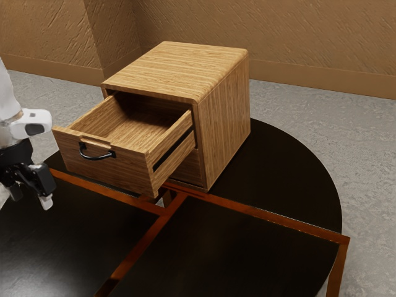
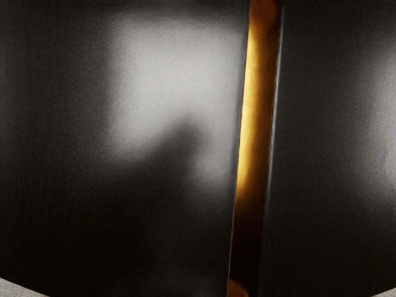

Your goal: Push the drawer handle with one arm to close the drawer

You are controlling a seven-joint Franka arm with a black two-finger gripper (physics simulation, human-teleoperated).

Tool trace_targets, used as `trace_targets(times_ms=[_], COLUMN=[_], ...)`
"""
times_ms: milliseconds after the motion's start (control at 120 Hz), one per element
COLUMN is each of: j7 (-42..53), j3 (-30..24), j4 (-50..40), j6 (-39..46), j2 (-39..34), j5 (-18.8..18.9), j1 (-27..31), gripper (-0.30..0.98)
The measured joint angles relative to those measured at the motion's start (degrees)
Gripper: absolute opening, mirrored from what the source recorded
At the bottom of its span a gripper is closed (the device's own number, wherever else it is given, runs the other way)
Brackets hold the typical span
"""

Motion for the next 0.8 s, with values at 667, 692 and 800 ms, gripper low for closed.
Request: trace_targets(times_ms=[667, 692, 800], j7=[7.69, 7.85, 8.39], j3=[-5.13, -5.19, -5.24], j4=[-1.28, -1.04, -0.07], j6=[30.44, 30.72, 32.12], j2=[13.15, 13.51, 15.32], j5=[1.53, 1.39, 0.85], j1=[2.3, 2.28, 2.31], gripper=[0.11, 0.08, -0.01])
